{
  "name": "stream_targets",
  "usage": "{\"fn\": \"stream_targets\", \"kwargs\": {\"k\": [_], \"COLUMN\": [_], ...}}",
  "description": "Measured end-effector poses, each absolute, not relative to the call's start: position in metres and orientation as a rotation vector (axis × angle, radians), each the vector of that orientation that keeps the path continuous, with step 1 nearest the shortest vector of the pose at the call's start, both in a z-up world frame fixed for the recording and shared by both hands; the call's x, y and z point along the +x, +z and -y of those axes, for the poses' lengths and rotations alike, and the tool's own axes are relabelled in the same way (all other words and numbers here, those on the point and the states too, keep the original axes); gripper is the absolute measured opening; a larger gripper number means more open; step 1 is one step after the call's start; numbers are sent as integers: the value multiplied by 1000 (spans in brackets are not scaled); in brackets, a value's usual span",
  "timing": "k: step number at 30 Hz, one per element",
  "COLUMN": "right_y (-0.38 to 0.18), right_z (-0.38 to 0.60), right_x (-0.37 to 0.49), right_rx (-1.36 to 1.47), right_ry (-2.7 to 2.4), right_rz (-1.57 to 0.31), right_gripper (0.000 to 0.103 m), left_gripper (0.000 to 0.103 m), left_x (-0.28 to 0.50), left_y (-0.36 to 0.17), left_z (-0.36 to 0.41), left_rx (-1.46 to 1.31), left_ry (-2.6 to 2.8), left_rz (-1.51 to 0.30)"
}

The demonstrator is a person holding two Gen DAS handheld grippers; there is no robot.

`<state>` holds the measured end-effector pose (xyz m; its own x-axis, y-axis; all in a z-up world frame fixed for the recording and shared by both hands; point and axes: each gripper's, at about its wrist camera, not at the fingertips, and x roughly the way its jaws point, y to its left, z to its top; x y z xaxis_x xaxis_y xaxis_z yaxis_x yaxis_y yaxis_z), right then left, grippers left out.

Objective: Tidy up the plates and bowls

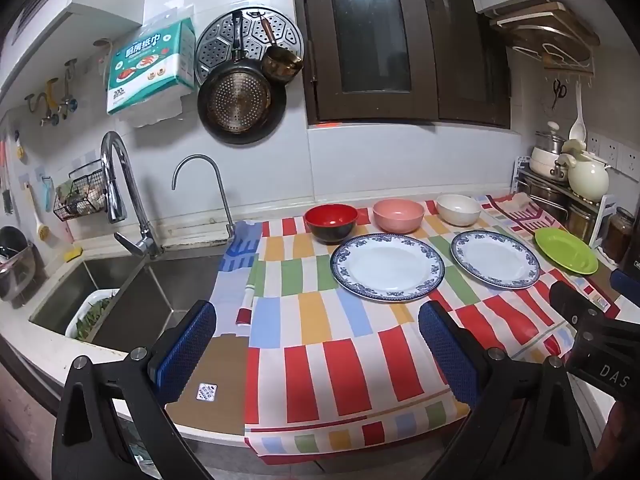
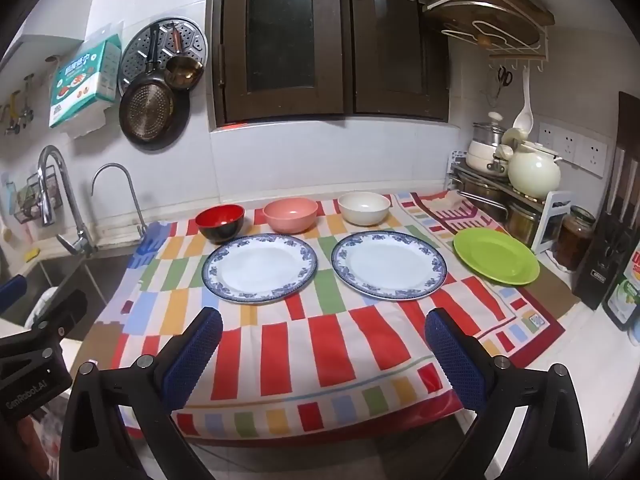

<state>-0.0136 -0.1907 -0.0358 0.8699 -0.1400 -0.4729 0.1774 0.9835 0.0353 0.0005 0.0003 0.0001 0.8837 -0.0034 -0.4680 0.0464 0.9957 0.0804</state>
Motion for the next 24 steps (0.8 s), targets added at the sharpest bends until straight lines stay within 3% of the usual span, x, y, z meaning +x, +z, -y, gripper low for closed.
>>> {"fn": "stream_targets", "kwargs": {"k": [24], "right_y": [-29], "right_z": [189], "right_x": [-6], "right_rx": [72], "right_ry": [-158], "right_rz": [-469], "right_gripper": [102], "left_gripper": [103], "left_x": [15], "left_y": [-1], "left_z": [-4], "left_rx": [69], "left_ry": [-54], "left_rz": [-518]}}
